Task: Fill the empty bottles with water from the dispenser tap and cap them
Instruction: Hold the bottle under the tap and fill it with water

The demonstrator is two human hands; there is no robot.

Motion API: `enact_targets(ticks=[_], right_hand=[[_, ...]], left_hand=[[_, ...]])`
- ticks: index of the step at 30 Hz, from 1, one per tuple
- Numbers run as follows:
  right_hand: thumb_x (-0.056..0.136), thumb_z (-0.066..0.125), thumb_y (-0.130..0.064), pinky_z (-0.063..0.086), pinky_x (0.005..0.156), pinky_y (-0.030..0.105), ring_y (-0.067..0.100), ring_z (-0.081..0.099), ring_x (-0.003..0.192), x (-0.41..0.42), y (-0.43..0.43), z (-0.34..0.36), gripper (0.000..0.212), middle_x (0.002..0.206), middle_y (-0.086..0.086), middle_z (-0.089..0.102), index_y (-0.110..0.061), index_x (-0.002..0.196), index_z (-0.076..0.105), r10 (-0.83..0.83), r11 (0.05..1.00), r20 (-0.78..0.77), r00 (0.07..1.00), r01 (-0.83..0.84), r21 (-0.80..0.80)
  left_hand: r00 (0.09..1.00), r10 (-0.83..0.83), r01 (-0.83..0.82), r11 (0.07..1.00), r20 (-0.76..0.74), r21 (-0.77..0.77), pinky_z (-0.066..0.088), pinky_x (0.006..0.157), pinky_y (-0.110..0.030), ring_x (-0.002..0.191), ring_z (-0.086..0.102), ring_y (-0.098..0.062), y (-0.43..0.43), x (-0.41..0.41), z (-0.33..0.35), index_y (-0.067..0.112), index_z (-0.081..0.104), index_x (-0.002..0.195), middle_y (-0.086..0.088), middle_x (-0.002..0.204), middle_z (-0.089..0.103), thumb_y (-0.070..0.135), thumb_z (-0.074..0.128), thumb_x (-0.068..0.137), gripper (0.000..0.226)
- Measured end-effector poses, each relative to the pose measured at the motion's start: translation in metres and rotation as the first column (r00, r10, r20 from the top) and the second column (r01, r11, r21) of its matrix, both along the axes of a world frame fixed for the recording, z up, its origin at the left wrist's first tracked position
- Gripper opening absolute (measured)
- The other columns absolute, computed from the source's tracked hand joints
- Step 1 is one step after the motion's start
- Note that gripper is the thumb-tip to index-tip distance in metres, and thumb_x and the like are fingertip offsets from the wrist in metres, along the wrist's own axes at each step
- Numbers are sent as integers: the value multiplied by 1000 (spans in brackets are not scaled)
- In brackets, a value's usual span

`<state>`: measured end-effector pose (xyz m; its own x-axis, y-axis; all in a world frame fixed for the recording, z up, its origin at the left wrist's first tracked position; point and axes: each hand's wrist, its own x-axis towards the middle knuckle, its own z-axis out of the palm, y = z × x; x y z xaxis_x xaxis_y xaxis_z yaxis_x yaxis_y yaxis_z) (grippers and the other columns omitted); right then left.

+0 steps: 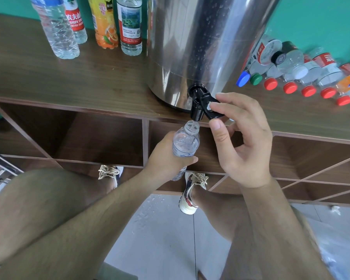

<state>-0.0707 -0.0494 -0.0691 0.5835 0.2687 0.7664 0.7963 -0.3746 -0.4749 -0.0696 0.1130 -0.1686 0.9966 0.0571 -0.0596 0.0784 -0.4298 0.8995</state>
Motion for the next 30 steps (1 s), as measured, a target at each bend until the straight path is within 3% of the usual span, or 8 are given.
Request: enact_targets(ticks=[4,9,17,30], right_hand=[[100,63,-7,50,71,21,13,62,113,1,0,0,22,129,17,61,3,118,70,6,1000,10,1000,-6,-9],[100,60,-1,50,79,20,19,63,116,2,0,-2,22,131,19,61,6,119,69,16,999,13,1000,-16,-32],[100,58,3,56,89,55,28,61,126,5,-3,-6,24,136,17,62,4,121,70,7,997,46,999,-4,-77],[101,57,4,55,91,56,29,62,125,6,-2,-7,23,135,14,62,4,120,70,0,996,45,999,4,-86]], left_hand=[[1000,0,0,1000,-7,-27,37,76,-4,97,58,2,1,-1,0,29,49,137,20,115,57,37,89,77,73],[1000,-2,1,999,-8,-39,39,77,-5,105,60,-5,1,-2,0,28,49,136,17,118,59,35,89,78,71],[1000,2,-2,999,-3,-44,42,80,-9,107,61,-7,0,-2,1,27,50,135,15,119,61,36,90,77,71],[1000,-14,15,998,2,-61,43,84,-13,108,60,-7,1,-4,3,26,49,136,13,121,61,33,89,78,71]])
